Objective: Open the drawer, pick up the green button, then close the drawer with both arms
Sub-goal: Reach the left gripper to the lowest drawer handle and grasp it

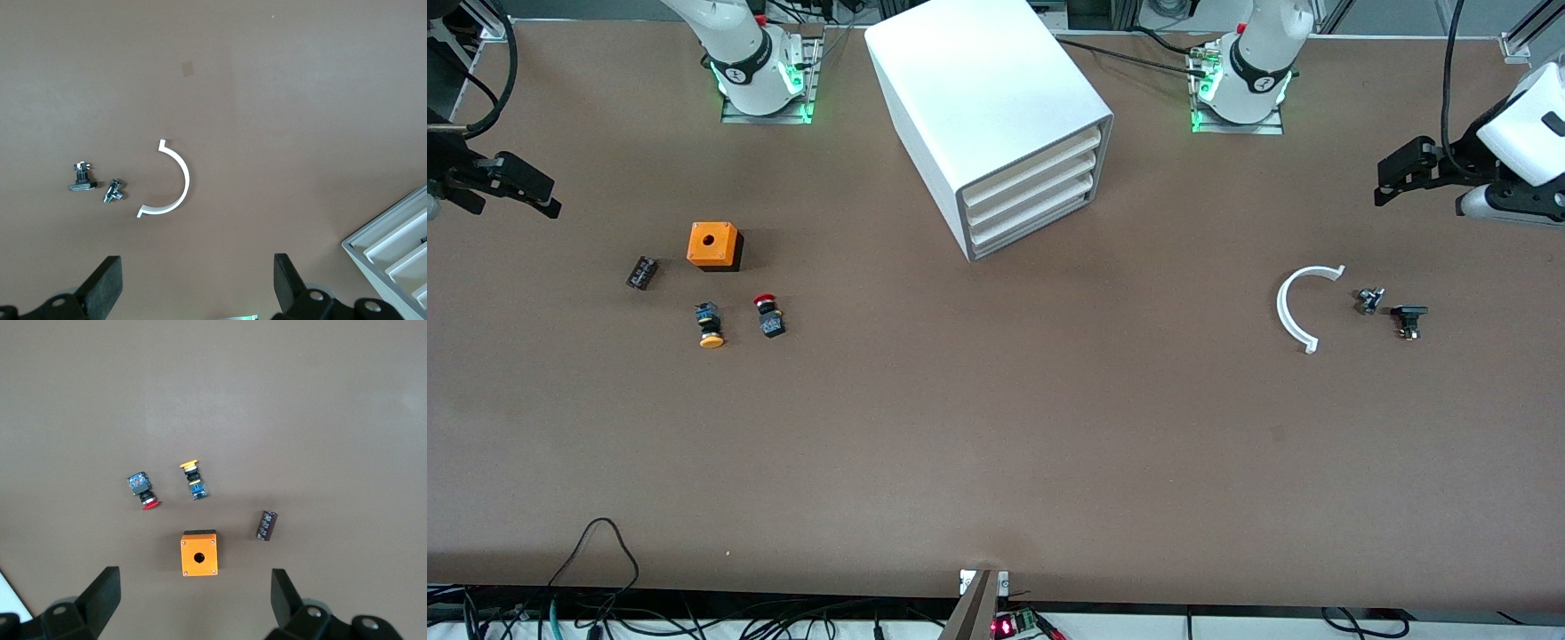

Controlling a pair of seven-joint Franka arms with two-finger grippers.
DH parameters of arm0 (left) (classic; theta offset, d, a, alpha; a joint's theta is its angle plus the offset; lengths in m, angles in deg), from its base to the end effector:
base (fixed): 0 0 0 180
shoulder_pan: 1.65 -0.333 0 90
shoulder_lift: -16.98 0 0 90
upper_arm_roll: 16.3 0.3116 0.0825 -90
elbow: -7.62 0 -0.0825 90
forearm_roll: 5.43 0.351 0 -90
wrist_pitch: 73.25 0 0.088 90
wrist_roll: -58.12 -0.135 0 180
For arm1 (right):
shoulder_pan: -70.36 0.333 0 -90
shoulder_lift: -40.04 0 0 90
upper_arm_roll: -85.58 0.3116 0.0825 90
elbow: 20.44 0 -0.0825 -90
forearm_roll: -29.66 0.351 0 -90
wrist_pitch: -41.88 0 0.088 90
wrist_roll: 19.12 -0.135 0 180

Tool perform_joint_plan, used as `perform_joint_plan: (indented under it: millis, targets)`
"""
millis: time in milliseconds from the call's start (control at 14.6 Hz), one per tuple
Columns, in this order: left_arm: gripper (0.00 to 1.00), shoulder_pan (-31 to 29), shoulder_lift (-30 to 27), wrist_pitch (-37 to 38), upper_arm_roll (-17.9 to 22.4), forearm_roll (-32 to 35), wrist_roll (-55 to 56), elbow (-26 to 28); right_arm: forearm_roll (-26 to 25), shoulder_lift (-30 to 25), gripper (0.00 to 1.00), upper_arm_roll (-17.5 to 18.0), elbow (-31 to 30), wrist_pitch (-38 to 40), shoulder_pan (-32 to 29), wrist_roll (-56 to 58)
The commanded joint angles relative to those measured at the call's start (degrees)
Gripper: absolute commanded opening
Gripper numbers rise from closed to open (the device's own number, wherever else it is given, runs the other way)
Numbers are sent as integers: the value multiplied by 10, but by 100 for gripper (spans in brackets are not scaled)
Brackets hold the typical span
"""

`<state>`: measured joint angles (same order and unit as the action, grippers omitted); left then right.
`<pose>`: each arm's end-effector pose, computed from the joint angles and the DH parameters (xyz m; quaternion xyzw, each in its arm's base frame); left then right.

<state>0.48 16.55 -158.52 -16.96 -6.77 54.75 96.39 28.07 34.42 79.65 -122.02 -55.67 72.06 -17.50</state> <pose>0.5085 -0.0281 0.5984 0.9981 -0.0544 -0.0267 0.0118 0.4993 -0.0424 0.5640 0.9996 -0.0210 0.0132 0.0094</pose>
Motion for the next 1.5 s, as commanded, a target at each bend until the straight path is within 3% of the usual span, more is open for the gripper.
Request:
perform_joint_plan:
  millis: [0, 479, 821, 1094, 1436]
  targets:
    - [100, 3, 28, 7, -5, -16, -8, -2, 0, 6, 100, -2, 14, 11, 0, 13]
    - [100, 9, 103, -2, -22, -46, -14, 52, 0, 7, 100, -2, 14, 10, 0, 9]
    - [100, 6, 165, -75, -22, -209, -16, 138, -1, 32, 100, 2, 26, 6, 5, 8]
    - [100, 4, 209, -163, -41, -372, -147, 240, 2, 51, 100, 2, 39, 9, 3, 15]
    - [100, 14, 282, -170, -72, -495, -229, 271, 4, 67, 100, -1, 38, 10, 21, 14]
